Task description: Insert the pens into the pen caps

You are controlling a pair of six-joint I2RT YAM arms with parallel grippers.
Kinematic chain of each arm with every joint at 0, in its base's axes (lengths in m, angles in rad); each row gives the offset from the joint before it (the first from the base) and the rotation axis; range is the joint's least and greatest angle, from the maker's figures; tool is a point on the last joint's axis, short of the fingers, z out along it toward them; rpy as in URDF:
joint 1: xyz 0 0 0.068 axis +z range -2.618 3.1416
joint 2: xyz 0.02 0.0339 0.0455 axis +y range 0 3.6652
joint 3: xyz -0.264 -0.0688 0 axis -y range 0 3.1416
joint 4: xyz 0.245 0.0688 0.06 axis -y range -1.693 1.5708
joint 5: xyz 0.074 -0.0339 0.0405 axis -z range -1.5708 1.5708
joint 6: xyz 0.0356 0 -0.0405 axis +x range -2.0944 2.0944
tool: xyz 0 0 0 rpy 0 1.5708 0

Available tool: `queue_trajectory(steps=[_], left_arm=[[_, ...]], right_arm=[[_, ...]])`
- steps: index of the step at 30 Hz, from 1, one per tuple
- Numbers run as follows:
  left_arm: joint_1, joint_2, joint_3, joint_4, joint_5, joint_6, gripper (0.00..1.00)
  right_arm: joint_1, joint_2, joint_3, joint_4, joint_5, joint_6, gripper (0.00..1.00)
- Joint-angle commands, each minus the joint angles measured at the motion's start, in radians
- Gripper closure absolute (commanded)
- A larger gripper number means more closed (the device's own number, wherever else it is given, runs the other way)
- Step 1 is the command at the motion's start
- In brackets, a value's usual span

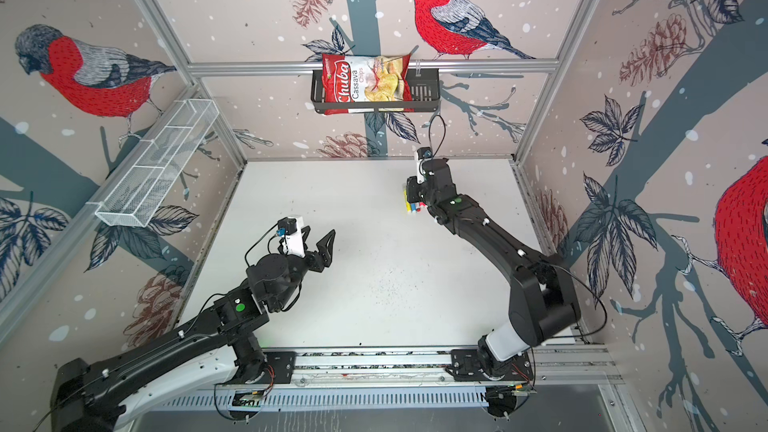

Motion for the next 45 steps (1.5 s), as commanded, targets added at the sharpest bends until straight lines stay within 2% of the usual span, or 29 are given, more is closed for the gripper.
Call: queue_trajectory(steps=[1, 2, 4, 5, 6, 8, 9, 10, 20, 27, 31, 39, 45], left_arm=[[0.001, 0.011, 0.017, 0.026, -0.065, 0.063, 0.19], [-0.001, 0.015, 0.021, 0.029, -0.073, 0.077, 0.18], [0.000, 0.021, 0.031, 0.031, -0.099, 0.099, 0.16], [0.001, 0.025, 0.037, 0.028, -0.114, 0.109, 0.15], [0.000, 0.027, 0.041, 0.026, -0.127, 0.118, 0.13], [0.001, 0.028, 0.050, 0.019, -0.152, 0.134, 0.08], [0.001, 0.028, 0.051, 0.022, -0.158, 0.144, 0.02], [0.000, 0.028, 0.051, 0.025, -0.167, 0.154, 0.01], [0.000, 0.043, 0.032, 0.027, -0.297, 0.196, 0.01], [0.000, -0.008, -0.052, 0.084, -0.413, 0.241, 0.01], [0.000, -0.020, -0.091, 0.126, -0.486, 0.286, 0.01], [0.001, -0.038, -0.161, 0.160, -0.539, 0.313, 0.01], [0.003, -0.023, -0.226, 0.243, -0.551, 0.320, 0.02]], right_arm=[[-0.001, -0.082, -0.076, 0.180, -0.017, -0.012, 0.68], [-0.002, -0.104, -0.099, 0.193, -0.014, -0.022, 0.66], [-0.003, -0.144, -0.131, 0.196, -0.016, -0.040, 0.41], [-0.002, -0.164, -0.143, 0.192, -0.016, -0.049, 0.18], [-0.001, -0.186, -0.156, 0.188, -0.001, -0.048, 0.00], [-0.001, -0.226, -0.180, 0.183, 0.033, -0.045, 0.00], [-0.001, -0.230, -0.191, 0.180, 0.045, -0.045, 0.01], [-0.002, -0.272, -0.203, 0.176, 0.059, -0.045, 0.01], [-0.003, -0.514, -0.387, 0.191, 0.165, -0.037, 0.01], [-0.003, -0.740, -0.587, 0.263, 0.343, -0.089, 0.01], [-0.004, -0.791, -0.648, 0.227, 0.399, -0.087, 0.01], [-0.006, -0.827, -0.728, 0.139, 0.512, -0.028, 0.01], [-0.006, -0.892, -0.851, 0.186, 0.615, 0.009, 0.01]])
